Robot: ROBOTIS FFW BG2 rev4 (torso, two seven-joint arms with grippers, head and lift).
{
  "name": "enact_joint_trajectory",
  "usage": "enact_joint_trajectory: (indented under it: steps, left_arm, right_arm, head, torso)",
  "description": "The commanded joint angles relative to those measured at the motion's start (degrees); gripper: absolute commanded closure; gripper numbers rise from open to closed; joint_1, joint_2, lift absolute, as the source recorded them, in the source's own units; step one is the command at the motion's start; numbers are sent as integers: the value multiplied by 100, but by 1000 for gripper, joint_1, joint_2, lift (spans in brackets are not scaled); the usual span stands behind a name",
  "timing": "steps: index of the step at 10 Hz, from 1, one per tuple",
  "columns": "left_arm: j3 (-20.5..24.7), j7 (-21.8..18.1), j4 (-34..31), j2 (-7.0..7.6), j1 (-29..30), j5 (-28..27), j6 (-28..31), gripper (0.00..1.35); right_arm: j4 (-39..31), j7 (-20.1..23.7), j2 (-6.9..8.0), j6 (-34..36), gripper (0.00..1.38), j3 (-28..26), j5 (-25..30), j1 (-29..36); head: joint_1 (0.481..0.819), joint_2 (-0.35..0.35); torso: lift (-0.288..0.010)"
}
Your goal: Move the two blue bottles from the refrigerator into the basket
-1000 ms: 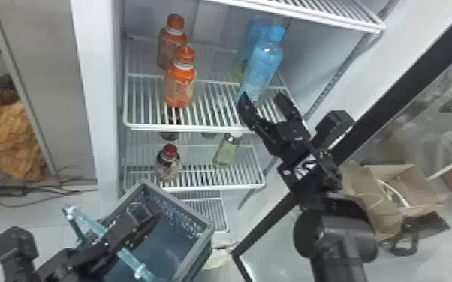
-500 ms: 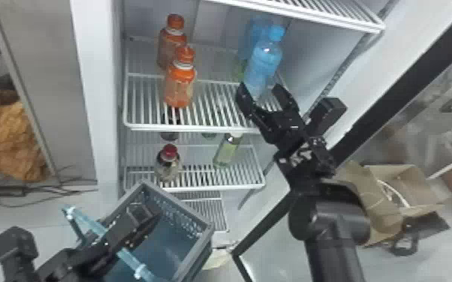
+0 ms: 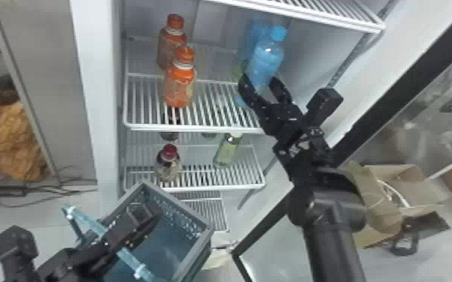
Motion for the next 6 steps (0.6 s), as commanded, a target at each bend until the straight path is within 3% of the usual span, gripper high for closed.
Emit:
enact_joint_trajectory:
  steps: [1, 3, 6]
  left_arm:
    - [-3, 0, 0, 0, 3, 0, 6, 1202]
    - [-3, 0, 0, 9, 3, -11, 6, 1202]
    - [-3, 0, 0, 9, 3, -11, 6, 1202]
  right_arm:
    - [78, -1, -5, 14, 914, 0, -116, -8]
    - [-35, -1, -5, 42, 1276, 0, -82, 48]
    - [-358, -1, -5, 0, 1273, 34, -93, 259]
  head:
    - [695, -350]
    - [695, -350]
    - [695, -350]
  torso:
    - [0]
    - [0]
    - [0]
